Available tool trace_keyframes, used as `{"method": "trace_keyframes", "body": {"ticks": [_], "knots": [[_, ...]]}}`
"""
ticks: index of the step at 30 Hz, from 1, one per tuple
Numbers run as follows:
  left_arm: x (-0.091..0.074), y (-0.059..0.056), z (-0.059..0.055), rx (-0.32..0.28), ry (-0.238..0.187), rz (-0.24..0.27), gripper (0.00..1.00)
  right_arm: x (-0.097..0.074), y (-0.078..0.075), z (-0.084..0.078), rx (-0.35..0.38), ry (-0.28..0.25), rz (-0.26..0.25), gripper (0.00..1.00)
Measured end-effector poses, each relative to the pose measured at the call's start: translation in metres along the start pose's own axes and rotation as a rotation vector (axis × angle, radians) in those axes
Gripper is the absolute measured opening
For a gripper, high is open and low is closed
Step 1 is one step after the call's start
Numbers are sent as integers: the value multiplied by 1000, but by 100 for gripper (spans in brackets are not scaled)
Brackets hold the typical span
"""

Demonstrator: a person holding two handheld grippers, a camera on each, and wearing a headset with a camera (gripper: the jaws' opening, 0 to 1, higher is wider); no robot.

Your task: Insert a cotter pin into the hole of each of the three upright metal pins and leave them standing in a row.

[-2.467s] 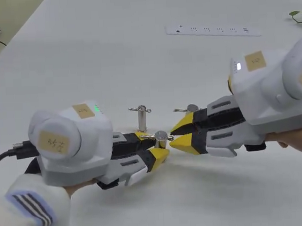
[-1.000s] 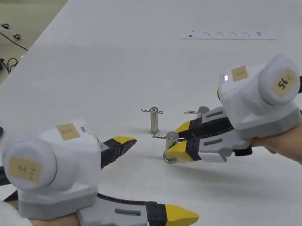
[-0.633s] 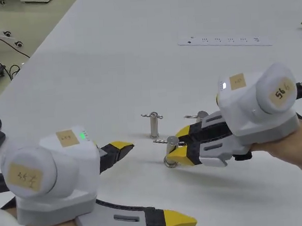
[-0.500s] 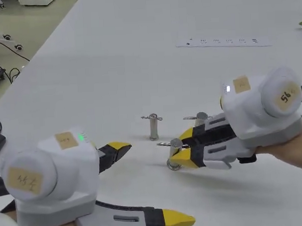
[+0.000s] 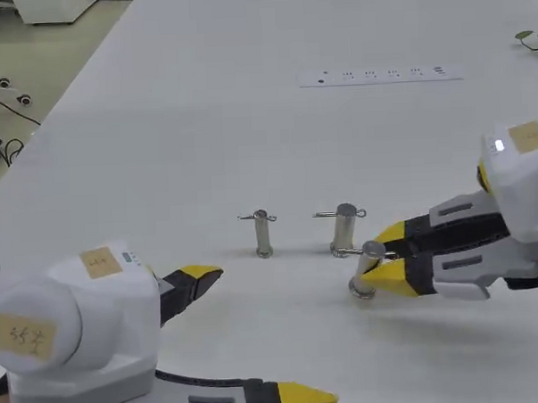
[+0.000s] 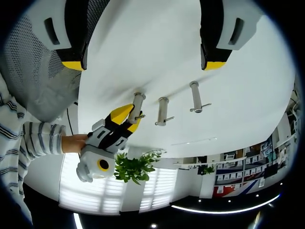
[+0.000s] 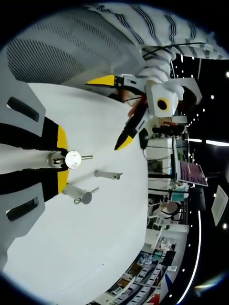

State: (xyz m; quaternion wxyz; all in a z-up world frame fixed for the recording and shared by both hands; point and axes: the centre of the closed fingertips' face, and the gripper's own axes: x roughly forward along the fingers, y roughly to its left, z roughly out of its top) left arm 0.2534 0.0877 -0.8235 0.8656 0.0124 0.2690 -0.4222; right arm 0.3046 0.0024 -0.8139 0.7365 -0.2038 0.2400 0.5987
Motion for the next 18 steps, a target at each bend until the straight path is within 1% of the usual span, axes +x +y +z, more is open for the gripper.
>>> {"method": "trace_keyframes", "body": {"ticks": [2,4,7,9,11,12,13,16,17,18], "knots": [[0,-1,-1,-1,6,-2,96,-8,-7,-6,-4,13,-7,13],[0,-2,-1,0,12,-2,97,-14,-12,-9,-10,20,-15,13],[-1,-3,-2,-2,21,-1,98,-24,-23,-13,-7,15,-20,13],[-1,-3,-3,-6,29,-1,99,-27,-30,-14,-7,11,-23,13],[-2,-7,-6,-6,48,-16,99,-28,-34,-15,-11,10,-23,13],[-2,-9,-6,32,57,-24,99,-28,-37,-16,-11,10,-22,13],[-3,-10,-6,58,62,-22,99,-29,-39,-17,-14,14,-17,13],[-3,-15,-7,42,70,-28,99,-28,-45,-21,-29,12,-11,13],[-3,-15,-7,44,71,-21,99,-28,-47,-22,-28,13,-10,13],[-4,-13,-7,59,74,-6,99,-27,-49,-23,-28,18,-9,13]]}}
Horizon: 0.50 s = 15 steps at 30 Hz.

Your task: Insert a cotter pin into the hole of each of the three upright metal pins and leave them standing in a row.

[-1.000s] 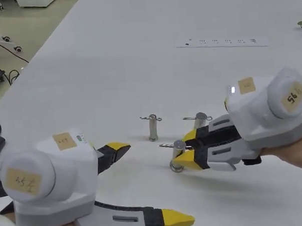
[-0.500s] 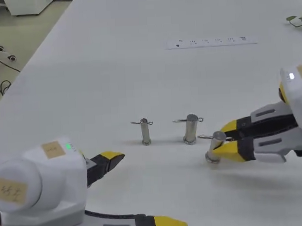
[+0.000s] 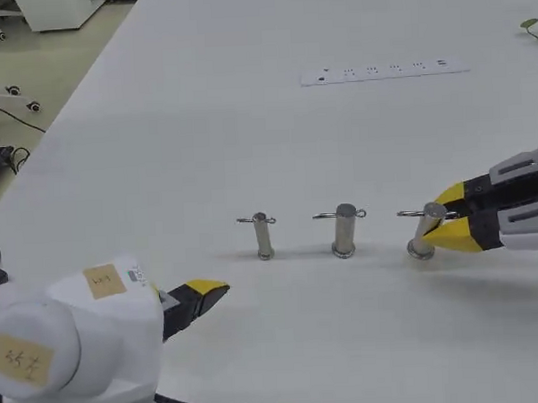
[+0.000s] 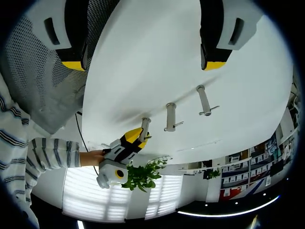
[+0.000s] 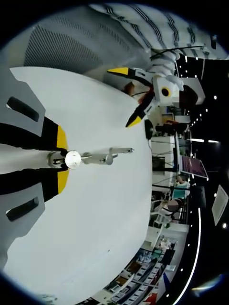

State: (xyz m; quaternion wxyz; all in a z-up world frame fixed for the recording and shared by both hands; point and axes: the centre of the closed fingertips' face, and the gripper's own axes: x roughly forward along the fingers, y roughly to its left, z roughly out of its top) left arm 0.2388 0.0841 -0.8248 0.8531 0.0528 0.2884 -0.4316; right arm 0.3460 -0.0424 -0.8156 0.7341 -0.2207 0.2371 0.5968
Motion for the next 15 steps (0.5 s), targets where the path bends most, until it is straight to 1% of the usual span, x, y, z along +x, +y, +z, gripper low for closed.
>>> {"method": "trace_keyframes", "body": {"ticks": [1,3,4,6,8,13,15], "knots": [[-1,1,0,14,3,9,99,0,-1,-1,-1,3,1,13],[-3,0,3,7,-2,9,99,1,-4,-4,-2,4,0,13],[-4,0,7,1,-17,12,99,1,-6,-5,3,6,1,13],[-5,0,10,-10,-29,15,99,1,-8,-8,4,9,3,13],[-6,1,11,-8,-32,22,99,2,-9,-11,9,14,7,13],[-6,2,8,-12,-19,31,99,4,-10,-14,7,13,14,13],[-6,3,6,-9,-21,37,99,5,-11,-15,8,13,15,13]]}}
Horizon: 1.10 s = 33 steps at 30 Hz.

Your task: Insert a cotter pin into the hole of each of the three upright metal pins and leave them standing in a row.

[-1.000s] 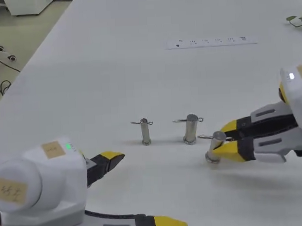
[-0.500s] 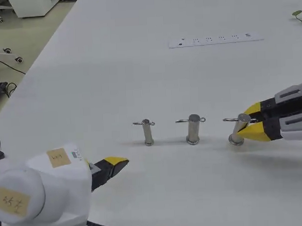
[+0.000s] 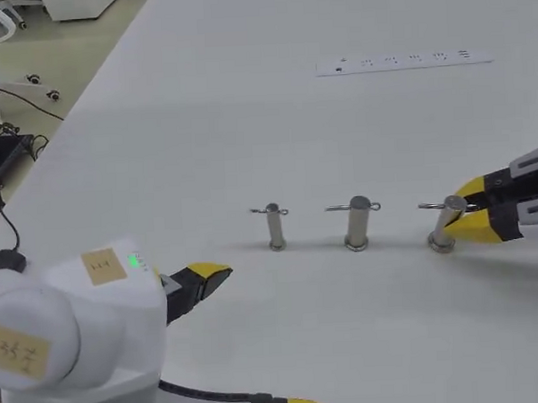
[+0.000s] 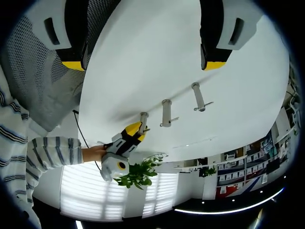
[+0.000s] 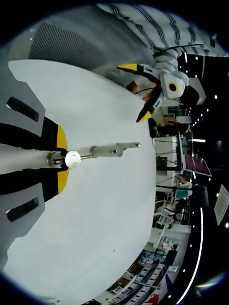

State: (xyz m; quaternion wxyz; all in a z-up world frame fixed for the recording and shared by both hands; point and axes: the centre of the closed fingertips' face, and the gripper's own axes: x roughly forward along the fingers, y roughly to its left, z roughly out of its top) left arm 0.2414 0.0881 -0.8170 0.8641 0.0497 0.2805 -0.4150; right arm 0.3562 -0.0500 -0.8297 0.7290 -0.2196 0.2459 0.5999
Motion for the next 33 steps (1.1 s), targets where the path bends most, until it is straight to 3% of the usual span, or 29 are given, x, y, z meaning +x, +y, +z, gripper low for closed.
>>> {"method": "trace_keyframes", "body": {"ticks": [12,19,22,27,31,33], "knots": [[0,0,-4,-22,7,9,99,1,-3,-2,18,-19,4,14],[1,-2,-3,-28,2,7,99,2,-3,-1,37,-32,-25,15],[2,-3,1,-29,-16,8,99,1,-3,3,123,-83,-36,18],[0,-1,6,-13,-37,29,99,-8,-5,9,135,-114,-63,26],[-3,3,10,-25,-56,39,99,-22,-11,17,197,-161,-139,36],[-5,6,11,-39,-59,51,99,-32,-15,24,252,-215,-182,37]]}}
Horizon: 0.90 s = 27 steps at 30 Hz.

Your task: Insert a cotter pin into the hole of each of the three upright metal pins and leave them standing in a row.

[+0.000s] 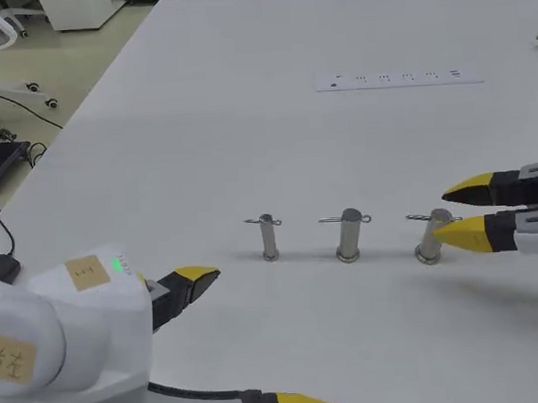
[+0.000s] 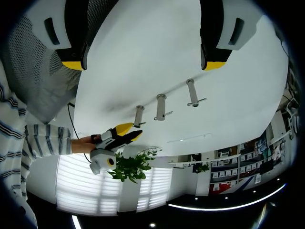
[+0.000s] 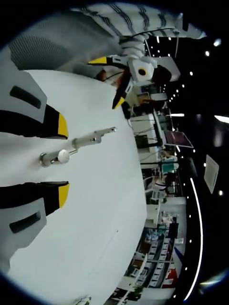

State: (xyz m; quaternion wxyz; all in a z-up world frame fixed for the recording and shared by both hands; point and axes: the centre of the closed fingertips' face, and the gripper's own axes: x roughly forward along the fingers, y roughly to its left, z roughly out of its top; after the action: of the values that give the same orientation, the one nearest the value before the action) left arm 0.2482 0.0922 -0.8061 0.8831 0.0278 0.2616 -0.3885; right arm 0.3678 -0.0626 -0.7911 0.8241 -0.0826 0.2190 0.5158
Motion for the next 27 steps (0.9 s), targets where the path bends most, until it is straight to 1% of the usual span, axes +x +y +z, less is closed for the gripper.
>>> {"method": "trace_keyframes", "body": {"ticks": [1,2,4,5,7,8,10,12,13,14,15,16,17,18,20,21,22,23,25,27], "knots": [[-1,2,2,-18,-8,7,99,-3,0,3,18,-21,-14,39],[-2,4,11,-62,-56,17,99,-8,-1,6,41,-39,-37,41],[-6,10,23,-117,-114,38,98,-16,-1,7,61,-60,-66,44],[-7,12,27,-120,-131,43,99,-18,0,7,59,-58,-67,45],[-10,13,32,-125,-137,43,99,-23,4,8,47,-51,-79,47],[-10,13,39,-148,-163,35,99,-27,5,9,51,-46,-91,49],[-12,16,48,-152,-193,48,99,-32,8,11,63,-52,-108,54],[-12,18,52,-141,-193,54,99,-36,13,13,94,-63,-113,62],[-12,19,53,-121,-184,61,99,-38,15,13,101,-65,-117,65],[-12,20,53,-115,-174,62,99,-41,18,13,99,-66,-121,66],[-12,20,54,-122,-173,58,99,-43,19,13,100,-62,-127,66],[-13,20,55,-135,-179,52,99,-46,20,12,101,-57,-136,66],[-15,19,61,-156,-203,47,99,-49,21,10,106,-52,-148,67],[-16,20,65,-158,-214,47,99,-52,22,10,113,-52,-153,68],[-19,19,70,-156,-218,47,99,-58,26,12,134,-71,-168,73],[-20,18,72,-149,-219,47,99,-61,27,13,142,-80,-184,76],[-20,18,73,-145,-216,45,99,-62,27,12,142,-78,-195,80],[-20,17,71,-134,-208,42,99,-64,28,11,140,-70,-203,81],[-20,18,69,-129,-197,43,99,-66,30,10,136,-62,-211,82],[-21,17,64,-129,-186,44,99,-68,34,11,134,-62,-209,83]]}}
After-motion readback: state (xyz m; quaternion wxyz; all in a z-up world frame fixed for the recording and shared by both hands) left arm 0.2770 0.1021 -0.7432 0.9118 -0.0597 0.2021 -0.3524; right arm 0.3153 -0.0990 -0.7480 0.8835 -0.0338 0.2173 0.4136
